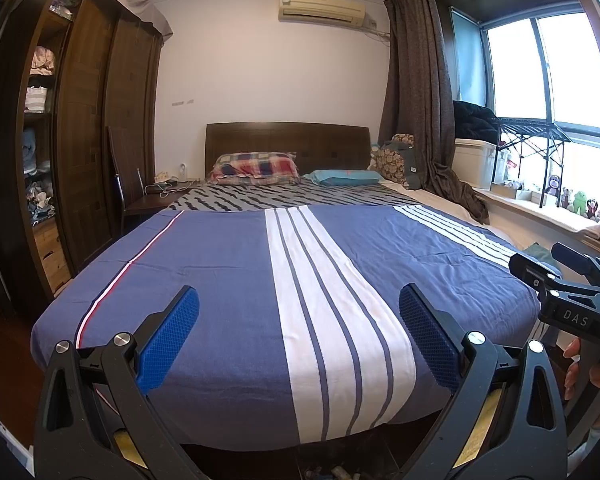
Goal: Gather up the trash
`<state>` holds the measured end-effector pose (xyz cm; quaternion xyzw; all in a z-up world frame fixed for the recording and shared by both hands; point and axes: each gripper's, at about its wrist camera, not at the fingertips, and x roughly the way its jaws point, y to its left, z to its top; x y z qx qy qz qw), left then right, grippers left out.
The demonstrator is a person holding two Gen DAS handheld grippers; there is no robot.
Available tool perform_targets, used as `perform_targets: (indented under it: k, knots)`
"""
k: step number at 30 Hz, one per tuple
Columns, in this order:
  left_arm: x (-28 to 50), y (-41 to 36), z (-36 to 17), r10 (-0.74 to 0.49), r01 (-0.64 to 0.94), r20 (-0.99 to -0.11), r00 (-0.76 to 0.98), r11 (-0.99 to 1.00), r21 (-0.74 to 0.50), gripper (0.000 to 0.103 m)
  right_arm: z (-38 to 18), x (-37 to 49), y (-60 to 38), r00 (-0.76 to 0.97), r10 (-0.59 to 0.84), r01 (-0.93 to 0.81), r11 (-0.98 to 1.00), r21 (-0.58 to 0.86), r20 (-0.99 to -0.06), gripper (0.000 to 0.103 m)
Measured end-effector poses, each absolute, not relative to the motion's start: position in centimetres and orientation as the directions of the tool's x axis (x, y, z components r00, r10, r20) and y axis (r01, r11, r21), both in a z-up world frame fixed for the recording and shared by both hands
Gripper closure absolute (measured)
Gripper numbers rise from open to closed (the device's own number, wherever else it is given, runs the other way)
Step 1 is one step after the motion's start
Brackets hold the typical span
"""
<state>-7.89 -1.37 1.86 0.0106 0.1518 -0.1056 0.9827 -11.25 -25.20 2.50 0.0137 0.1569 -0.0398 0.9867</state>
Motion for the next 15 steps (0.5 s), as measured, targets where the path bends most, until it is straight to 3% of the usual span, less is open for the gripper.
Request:
perform_targets:
  k: [15]
  knots:
    - [-7.94,-1.37,1.75,-0.199,0.204,-0.299,0.933,0.979,-0.014,0.008,2.47,-11.31,-25.18,0.948,-0.074,0.082,0.996,0.016,-0.309,0.003]
